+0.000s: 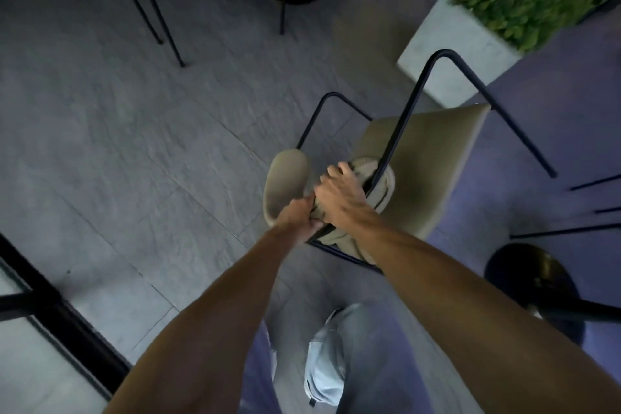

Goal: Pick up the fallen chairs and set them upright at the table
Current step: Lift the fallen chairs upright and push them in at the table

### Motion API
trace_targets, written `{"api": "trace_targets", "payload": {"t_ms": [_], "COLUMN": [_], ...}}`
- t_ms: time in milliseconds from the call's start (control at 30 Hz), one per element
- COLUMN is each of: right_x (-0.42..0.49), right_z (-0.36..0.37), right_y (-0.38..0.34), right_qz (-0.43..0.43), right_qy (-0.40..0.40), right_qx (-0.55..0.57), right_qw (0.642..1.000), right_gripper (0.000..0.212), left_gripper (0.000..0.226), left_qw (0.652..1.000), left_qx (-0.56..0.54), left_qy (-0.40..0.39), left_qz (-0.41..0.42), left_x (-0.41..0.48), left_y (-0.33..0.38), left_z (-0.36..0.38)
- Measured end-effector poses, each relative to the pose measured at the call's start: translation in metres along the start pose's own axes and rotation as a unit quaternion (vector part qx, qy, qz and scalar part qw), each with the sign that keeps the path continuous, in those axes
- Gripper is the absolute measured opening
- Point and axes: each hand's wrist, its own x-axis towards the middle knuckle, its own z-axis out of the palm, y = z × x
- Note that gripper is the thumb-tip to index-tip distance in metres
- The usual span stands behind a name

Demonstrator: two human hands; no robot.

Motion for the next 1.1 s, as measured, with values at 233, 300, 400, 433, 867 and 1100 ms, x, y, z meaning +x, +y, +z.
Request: {"api": "trace_targets", "payload": {"t_ms": [233, 300, 400, 433, 867, 1100], "right_x": [-0.062, -0.078, -0.1, -0.108, -0.177, -0.197], "right_z": [-0.072, -0.086, -0.101, -0.102, -0.091, -0.081], "right_y": [0.039, 0.048, 0.062, 0.067, 0.102, 0.102], "right_qz": [0.074, 0.111, 0.174, 0.193, 0.283, 0.324], "right_qy": [0.019, 0.019, 0.024, 0.023, -0.044, -0.119], "right_qx": [0.074, 0.1, 0.14, 0.158, 0.201, 0.186], "right_qw": [0.994, 0.989, 0.975, 0.968, 0.937, 0.92], "right_gripper": [0.046, 0.042, 0.031, 0.029, 0.025, 0.027], "left_gripper": [0.052, 0.052, 0.051, 0.048, 0.036, 0.046], "left_qw": [0.984, 0.971, 0.95, 0.945, 0.866, 0.799], "left_qx": [0.154, 0.203, 0.256, 0.264, 0.307, 0.347], "left_qy": [-0.026, -0.037, -0.053, -0.057, -0.141, -0.259], "left_qz": [0.083, 0.117, 0.17, 0.184, 0.369, 0.417], "left_x": [-0.048, -0.058, -0.066, -0.066, -0.064, -0.043], "left_y": [0.07, 0.09, 0.122, 0.133, 0.19, 0.19], "left_z": [-0.078, -0.097, -0.118, -0.121, -0.096, -0.091]}}
